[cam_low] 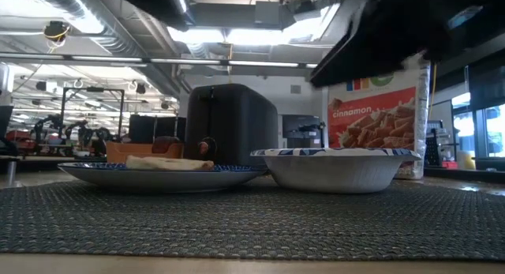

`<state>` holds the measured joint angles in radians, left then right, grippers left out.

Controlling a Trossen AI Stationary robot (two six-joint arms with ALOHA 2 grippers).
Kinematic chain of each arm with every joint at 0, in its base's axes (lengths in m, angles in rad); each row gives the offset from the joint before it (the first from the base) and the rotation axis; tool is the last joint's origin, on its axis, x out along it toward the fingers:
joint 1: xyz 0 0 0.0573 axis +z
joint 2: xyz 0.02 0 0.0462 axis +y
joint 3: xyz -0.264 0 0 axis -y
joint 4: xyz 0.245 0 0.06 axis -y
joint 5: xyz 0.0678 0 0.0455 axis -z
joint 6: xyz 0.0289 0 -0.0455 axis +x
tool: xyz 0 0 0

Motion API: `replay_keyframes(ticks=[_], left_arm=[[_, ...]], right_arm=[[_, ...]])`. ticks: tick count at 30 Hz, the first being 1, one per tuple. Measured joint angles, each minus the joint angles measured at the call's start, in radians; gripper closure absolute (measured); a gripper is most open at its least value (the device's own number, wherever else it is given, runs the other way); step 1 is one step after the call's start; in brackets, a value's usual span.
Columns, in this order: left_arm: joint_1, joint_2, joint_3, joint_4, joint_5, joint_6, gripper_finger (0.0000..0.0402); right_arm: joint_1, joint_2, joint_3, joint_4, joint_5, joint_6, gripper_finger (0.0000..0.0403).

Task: Arrange a breakfast setting
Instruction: Put the apple on the placemat in between the blue plate and the blue patterned bowl from the orange bin

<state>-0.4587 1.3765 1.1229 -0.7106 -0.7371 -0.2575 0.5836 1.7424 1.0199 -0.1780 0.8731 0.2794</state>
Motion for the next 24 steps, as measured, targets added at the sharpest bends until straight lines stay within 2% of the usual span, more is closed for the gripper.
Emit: replay_keyframes(ticks=[3,7,13,17,20,24], left_arm=[[0.042,-0.034,0.000,-0.008,-0.006,0.028,0.0172],[0.123,-0.072,0.000,-0.094,-0.013,-0.028,0.0164],[0.290,-0.064,-0.001,-0.349,-0.032,-0.192,0.0101],[0.392,-0.059,-0.018,-0.347,-0.010,-0.195,0.0052],[0.463,-0.058,-0.021,-0.333,0.016,-0.156,0.0020],[0.540,-0.059,-0.021,-0.325,0.024,-0.101,0.0005]], right_arm=[[-0.071,-0.002,0.000,-0.004,-0.085,-0.071,0.0148],[-0.137,-0.008,0.000,-0.007,-0.134,-0.152,0.0148],[-0.177,-0.023,0.000,-0.022,-0.134,-0.235,0.0148],[-0.205,-0.033,0.000,-0.050,-0.149,-0.258,0.0148],[-0.225,-0.034,0.000,-0.051,-0.200,-0.257,0.0148],[-0.224,-0.034,0.000,-0.051,-0.248,-0.253,0.0148]])
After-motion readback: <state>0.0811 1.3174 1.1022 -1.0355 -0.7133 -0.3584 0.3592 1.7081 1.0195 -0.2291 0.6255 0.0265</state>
